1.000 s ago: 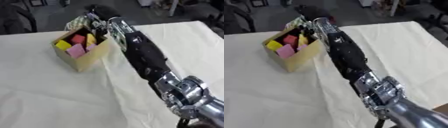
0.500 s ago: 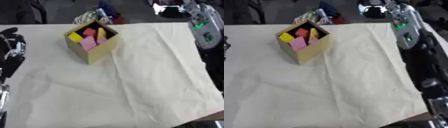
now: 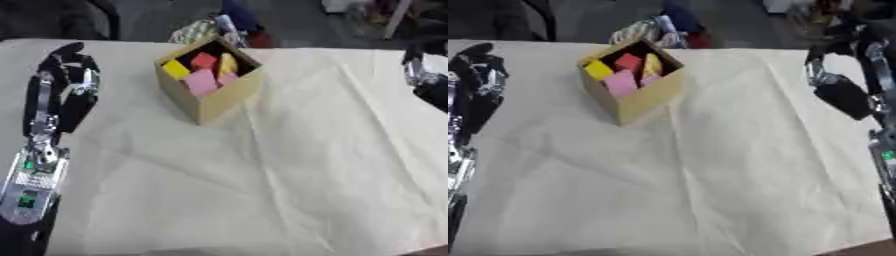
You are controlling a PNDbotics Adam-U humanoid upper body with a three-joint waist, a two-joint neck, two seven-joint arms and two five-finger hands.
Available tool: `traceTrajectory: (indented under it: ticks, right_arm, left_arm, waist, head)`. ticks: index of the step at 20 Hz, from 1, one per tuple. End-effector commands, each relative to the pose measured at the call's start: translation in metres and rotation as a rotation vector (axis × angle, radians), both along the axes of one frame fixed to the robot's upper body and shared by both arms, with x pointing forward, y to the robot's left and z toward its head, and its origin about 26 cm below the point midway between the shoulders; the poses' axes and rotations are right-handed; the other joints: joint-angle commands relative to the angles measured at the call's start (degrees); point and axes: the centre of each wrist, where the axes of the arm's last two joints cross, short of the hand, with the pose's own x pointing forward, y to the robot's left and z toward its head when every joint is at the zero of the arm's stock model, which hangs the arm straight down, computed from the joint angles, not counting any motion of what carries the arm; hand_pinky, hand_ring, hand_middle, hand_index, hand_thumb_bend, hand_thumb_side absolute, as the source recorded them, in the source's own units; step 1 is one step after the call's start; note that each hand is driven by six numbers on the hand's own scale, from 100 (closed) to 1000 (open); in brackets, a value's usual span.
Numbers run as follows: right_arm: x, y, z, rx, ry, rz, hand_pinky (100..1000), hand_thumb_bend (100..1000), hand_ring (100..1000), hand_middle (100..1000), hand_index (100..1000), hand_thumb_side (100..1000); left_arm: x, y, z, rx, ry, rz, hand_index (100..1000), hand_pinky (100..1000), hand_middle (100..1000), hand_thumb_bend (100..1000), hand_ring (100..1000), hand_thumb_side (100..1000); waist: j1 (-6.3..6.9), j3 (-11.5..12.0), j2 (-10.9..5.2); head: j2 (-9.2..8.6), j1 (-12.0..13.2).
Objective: Pick up objects on the table and place them in the box.
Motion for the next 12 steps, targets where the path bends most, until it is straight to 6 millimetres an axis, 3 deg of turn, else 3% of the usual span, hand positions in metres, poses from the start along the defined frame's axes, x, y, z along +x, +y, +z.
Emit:
traceTrajectory:
  ticks: [1,6,12]
  right_arm:
    - [-0.012,0.001,0.001,0.077,-0.038,0.019,808,100,683,755,937,470]
    - [-0.022,0.001,-0.021,0.121,-0.001,-0.008,806,100,672,742,929,470]
    - [-0.025,-0.004,-0.033,0.147,0.031,-0.034,805,100,665,730,921,470]
  left_arm:
    - [0.000,0.002,0.003,-0.003,-0.026,0.020,831,650,647,108,610,549]
    - [-0.001,0.000,-0.004,-0.026,-0.019,0.024,817,643,625,100,599,559]
    - [-0.002,-0.003,-0.009,-0.050,-0.014,0.017,810,643,622,100,598,568]
  waist:
    - [0.09,0.2,-0.04]
    - [0.63,0.4,0.16]
    - [1.13,0.4,0.31]
  head:
    - [0.29,1.1]
    - [0.29,0.7]
    - [0.29,0.7]
